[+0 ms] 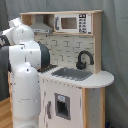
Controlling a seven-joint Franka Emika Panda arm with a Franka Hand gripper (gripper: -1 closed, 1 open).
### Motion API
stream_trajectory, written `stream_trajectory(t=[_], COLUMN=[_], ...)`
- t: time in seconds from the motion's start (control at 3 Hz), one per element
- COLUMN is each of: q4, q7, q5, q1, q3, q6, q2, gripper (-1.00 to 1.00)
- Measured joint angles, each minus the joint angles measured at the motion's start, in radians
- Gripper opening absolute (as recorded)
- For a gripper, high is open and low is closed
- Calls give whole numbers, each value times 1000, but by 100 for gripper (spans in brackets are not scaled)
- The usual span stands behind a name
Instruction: Play with the kitchen
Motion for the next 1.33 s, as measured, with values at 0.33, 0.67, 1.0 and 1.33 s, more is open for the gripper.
stream_trajectory(t=[0.33, 0.67, 1.0, 1.33], q4=[0, 7, 30, 56], q7=[0, 7, 20, 37], q5=[-1, -5, -21, -46], q1=[30, 97, 175, 243], q3=[-26, -87, -148, -197], q6=[63, 95, 98, 96], q2=[68, 110, 155, 197], gripper=[100, 100, 100, 100])
